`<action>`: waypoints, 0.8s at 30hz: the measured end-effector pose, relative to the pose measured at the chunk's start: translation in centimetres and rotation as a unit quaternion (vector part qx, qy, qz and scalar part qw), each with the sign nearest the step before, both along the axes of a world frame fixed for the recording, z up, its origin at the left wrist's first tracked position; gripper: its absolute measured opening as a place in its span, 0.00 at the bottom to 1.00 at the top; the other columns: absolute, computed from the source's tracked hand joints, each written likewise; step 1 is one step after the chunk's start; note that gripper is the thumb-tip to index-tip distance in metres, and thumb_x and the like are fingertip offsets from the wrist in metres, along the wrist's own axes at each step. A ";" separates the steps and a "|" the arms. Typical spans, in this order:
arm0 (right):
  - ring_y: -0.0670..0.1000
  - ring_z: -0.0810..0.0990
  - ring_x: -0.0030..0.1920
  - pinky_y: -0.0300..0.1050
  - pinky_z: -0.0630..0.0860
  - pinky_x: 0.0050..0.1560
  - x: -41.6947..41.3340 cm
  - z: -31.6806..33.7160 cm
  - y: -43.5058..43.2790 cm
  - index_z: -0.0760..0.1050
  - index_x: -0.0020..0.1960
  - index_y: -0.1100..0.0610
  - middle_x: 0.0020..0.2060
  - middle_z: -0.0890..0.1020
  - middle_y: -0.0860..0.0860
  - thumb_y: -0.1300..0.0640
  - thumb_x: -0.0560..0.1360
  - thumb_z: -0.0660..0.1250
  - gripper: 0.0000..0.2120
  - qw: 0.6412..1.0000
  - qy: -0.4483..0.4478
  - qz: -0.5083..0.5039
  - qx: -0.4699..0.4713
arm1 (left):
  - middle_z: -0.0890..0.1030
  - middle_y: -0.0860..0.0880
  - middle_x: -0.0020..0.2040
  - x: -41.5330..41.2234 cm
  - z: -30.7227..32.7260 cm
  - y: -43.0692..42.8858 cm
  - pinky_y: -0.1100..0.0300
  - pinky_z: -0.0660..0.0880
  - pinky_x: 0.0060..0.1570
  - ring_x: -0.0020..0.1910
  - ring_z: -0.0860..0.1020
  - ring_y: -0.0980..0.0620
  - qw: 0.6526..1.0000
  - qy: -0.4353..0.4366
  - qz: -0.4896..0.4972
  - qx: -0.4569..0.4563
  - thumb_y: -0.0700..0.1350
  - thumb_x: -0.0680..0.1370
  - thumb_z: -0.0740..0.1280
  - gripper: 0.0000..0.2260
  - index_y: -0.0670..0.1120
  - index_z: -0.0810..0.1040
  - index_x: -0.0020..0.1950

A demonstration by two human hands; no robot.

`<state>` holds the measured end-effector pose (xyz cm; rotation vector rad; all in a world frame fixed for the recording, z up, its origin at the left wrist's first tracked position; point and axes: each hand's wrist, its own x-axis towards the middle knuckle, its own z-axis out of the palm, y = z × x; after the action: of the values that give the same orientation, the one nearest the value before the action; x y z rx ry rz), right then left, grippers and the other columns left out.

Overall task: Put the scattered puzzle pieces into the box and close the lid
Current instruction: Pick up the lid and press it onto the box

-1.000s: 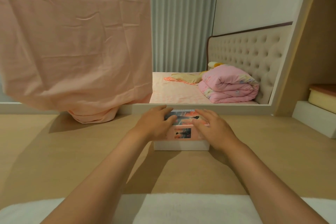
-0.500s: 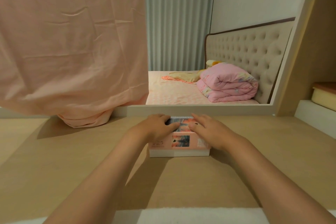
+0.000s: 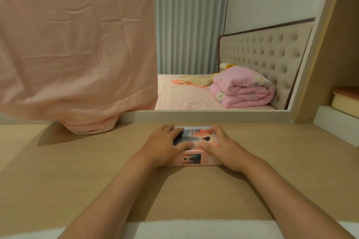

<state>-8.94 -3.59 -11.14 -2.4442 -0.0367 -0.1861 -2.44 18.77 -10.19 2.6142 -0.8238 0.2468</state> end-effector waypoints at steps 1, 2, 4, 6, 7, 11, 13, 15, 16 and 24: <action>0.48 0.73 0.64 0.50 0.71 0.66 -0.1 -0.1 -0.4 0.61 0.66 0.39 0.67 0.69 0.43 0.26 0.67 0.64 0.34 1.000 0.004 0.017 0.018 | 0.63 0.52 0.75 0.1 0.2 0.5 0.54 0.59 0.70 0.74 0.60 0.50 1.000 0.024 -0.014 -0.013 0.70 0.74 0.62 0.35 0.55 0.63 0.76; 0.47 0.71 0.65 0.47 0.70 0.66 -0.1 -0.1 -0.8 0.62 0.67 0.40 0.67 0.67 0.43 0.30 0.67 0.69 0.34 0.999 0.008 0.030 0.020 | 0.59 0.53 0.77 0.2 0.4 1.2 0.54 0.59 0.71 0.75 0.58 0.51 0.998 0.057 -0.032 -0.024 0.70 0.71 0.65 0.38 0.57 0.62 0.77; 0.46 0.71 0.64 0.43 0.71 0.64 -0.1 -0.2 -1.7 0.63 0.70 0.40 0.66 0.64 0.44 0.42 0.69 0.76 0.34 0.999 0.012 0.042 0.007 | 0.58 0.55 0.77 0.5 0.8 2.4 0.61 0.59 0.70 0.74 0.58 0.55 0.992 0.107 -0.063 -0.029 0.67 0.69 0.71 0.41 0.56 0.60 0.78; 0.43 0.73 0.58 0.37 0.74 0.57 0.1 -0.3 -2.2 0.64 0.71 0.40 0.64 0.66 0.45 0.48 0.67 0.79 0.37 0.999 0.001 0.039 0.022 | 0.62 0.56 0.75 1.0 0.8 3.2 0.71 0.61 0.64 0.69 0.63 0.59 0.990 0.109 -0.074 -0.040 0.62 0.69 0.75 0.41 0.54 0.62 0.77; 0.42 0.75 0.55 0.34 0.74 0.52 0.2 -0.4 -2.2 0.64 0.71 0.41 0.63 0.68 0.45 0.50 0.67 0.80 0.39 0.999 -0.010 0.034 0.038 | 0.63 0.56 0.75 1.2 0.7 3.3 0.70 0.62 0.64 0.69 0.63 0.59 0.991 0.100 -0.066 -0.054 0.61 0.68 0.76 0.40 0.54 0.63 0.76; 0.42 0.79 0.45 0.37 0.74 0.45 1.7 -1.2 -1.6 0.69 0.64 0.42 0.53 0.78 0.43 0.53 0.65 0.80 0.33 0.993 -0.072 -0.029 0.088 | 0.63 0.54 0.74 2.5 -0.5 3.2 0.56 0.62 0.71 0.73 0.62 0.54 0.991 0.036 0.026 -0.127 0.64 0.63 0.77 0.41 0.55 0.68 0.73; 0.42 0.79 0.45 0.39 0.75 0.46 2.7 -1.4 -1.1 0.72 0.62 0.43 0.51 0.80 0.41 0.51 0.65 0.80 0.29 0.991 -0.080 -0.053 0.088 | 0.67 0.53 0.70 3.2 -1.1 2.9 0.59 0.65 0.68 0.68 0.66 0.54 0.984 0.017 0.063 -0.167 0.60 0.64 0.78 0.39 0.53 0.70 0.72; 0.42 0.79 0.47 0.42 0.76 0.50 3.8 -1.4 -0.9 0.73 0.63 0.44 0.52 0.80 0.39 0.48 0.66 0.79 0.28 0.992 -0.073 -0.069 0.082 | 0.70 0.51 0.65 4.1 -1.3 2.3 0.65 0.66 0.60 0.60 0.70 0.57 0.978 0.015 0.082 -0.192 0.56 0.66 0.79 0.36 0.50 0.72 0.71; 0.43 0.79 0.49 0.44 0.76 0.53 4.3 -1.4 -0.8 0.73 0.64 0.43 0.53 0.81 0.39 0.47 0.67 0.78 0.28 0.992 -0.072 -0.075 0.066 | 0.71 0.51 0.64 4.5 -1.3 2.0 0.66 0.66 0.57 0.56 0.70 0.58 0.977 0.018 0.087 -0.192 0.55 0.67 0.78 0.34 0.49 0.72 0.70; 0.53 0.75 0.67 0.52 0.69 0.68 7.9 -2.4 -1.5 0.63 0.76 0.41 0.68 0.77 0.45 0.42 0.75 0.67 0.31 0.992 -0.057 -0.111 -0.027 | 0.72 0.50 0.63 7.1 -1.7 0.7 0.67 0.66 0.55 0.53 0.70 0.58 0.977 0.019 0.097 -0.191 0.55 0.70 0.76 0.33 0.46 0.72 0.72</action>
<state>-1.09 -5.11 -13.55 -2.4857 0.1826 -0.4271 4.69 19.46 -11.94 2.3244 -0.4537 0.3672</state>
